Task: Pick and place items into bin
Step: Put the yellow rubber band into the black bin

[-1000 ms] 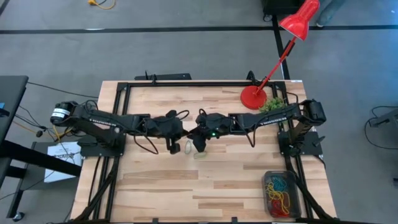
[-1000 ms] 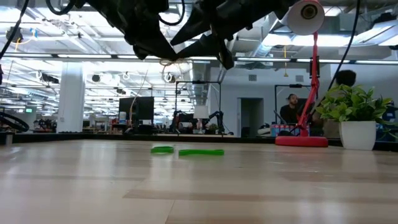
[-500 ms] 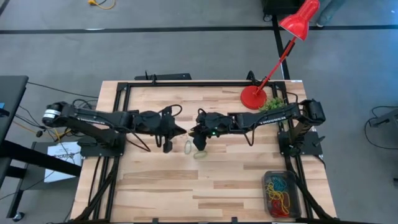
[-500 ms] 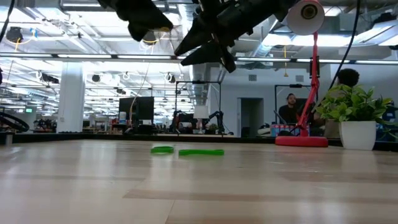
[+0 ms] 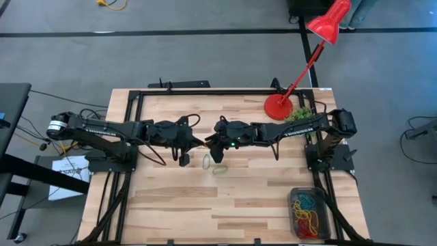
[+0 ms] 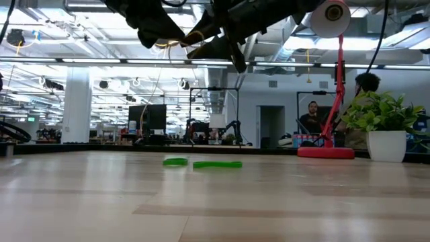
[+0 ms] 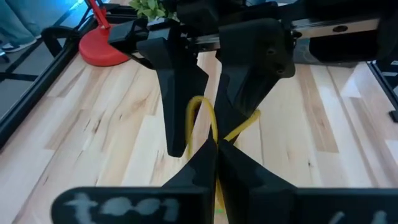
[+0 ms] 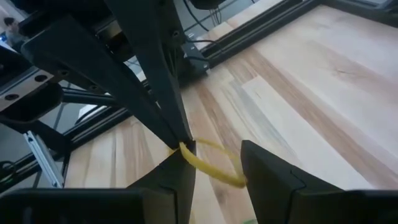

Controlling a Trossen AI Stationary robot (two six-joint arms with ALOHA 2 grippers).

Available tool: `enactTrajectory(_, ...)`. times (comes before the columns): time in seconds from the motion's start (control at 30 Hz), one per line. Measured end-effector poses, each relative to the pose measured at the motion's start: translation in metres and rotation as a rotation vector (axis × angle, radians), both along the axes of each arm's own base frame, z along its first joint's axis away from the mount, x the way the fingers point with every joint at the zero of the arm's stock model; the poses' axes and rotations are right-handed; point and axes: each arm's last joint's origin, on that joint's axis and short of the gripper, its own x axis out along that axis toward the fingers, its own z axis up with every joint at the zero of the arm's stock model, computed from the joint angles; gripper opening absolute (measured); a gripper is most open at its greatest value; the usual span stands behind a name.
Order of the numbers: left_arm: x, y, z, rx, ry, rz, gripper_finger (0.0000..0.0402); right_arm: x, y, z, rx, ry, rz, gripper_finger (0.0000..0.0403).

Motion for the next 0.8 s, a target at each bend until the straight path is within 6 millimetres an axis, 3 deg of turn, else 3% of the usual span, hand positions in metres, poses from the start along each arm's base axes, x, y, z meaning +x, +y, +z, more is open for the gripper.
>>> enactTrajectory(0.27, 0.0003, 0.0002, 0.0004, -0.007, -0.005, -0.024, 0.0, -0.0002, 0.0, 0.0008, -0.022, -0.002, 0.002, 0.0109)
enactTrajectory(0.57, 0.0007, 0.0006, -0.0005, 0.002, -0.001, -0.024, 0.0, -0.0003, 0.0001, 0.0018, -0.049, 0.003, 0.004, 0.0008)
enactTrajectory(0.8, 0.0004, 0.0002, -0.0022, 0.003, 0.011, -0.027, 0.0, -0.0018, -0.0013, 0.0013, -0.055, 0.029, -0.017, 0.0003)
